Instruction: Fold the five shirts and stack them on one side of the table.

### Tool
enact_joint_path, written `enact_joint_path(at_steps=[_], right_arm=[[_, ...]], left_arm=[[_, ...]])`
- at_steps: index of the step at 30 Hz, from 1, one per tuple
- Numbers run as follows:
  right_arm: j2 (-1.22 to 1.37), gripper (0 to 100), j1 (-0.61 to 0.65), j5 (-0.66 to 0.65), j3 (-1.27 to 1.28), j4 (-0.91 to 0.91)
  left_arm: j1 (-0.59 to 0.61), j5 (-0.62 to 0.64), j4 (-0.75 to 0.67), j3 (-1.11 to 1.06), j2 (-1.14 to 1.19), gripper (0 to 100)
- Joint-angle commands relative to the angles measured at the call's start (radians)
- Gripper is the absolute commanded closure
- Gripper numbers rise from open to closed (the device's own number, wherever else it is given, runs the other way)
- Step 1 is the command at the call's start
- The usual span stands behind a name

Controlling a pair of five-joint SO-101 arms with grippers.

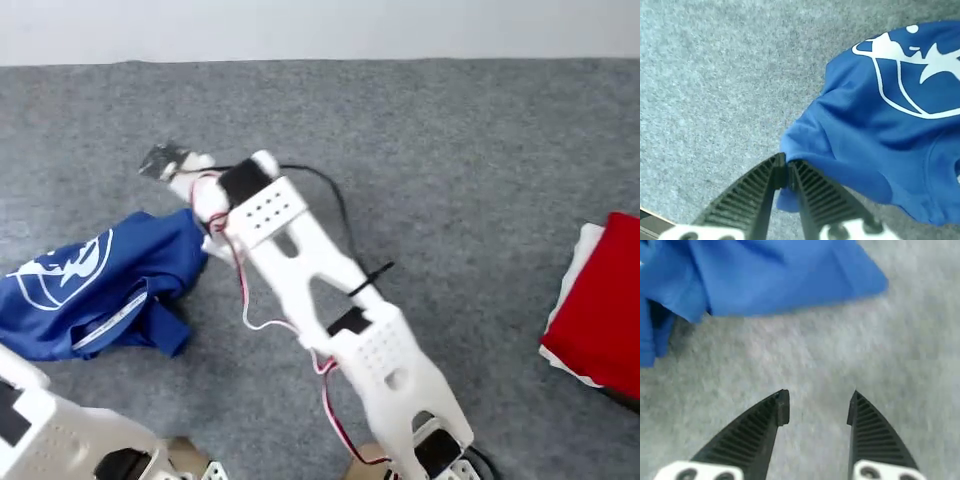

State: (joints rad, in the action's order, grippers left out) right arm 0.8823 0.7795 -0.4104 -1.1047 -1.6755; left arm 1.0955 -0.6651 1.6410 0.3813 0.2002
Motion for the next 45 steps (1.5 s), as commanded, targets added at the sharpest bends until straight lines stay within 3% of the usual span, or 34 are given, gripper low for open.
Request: enact_joint_path(at_steps=[1, 12, 22, 31, 45], right_arm=[[0.099, 79.8, 0.024, -0.068, -0.186, 0.016], [0.352, 79.9, 0.025, -0.071, -0.479, 0.110], [0.334, 80.0, 0.021, -0.068, -0.580, -0.030], [0.194, 80.0, -0.096, -0.043, -0.580, -0.122], [-0.053, 80.1, -0.602, -0.017, -0.578, -0.125]], left_arm=[[0.003, -0.006, -0.032, 0.036, 0.014, 99], [-0.002, -0.003, -0.044, 0.036, 0.061, 99], [-0.120, 0.006, -0.038, 0.036, -0.048, 99], [-0.448, 0.127, -0.031, 0.038, -0.276, 99], [-1.106, 0.440, -0.155, 0.148, -0.445, 99]])
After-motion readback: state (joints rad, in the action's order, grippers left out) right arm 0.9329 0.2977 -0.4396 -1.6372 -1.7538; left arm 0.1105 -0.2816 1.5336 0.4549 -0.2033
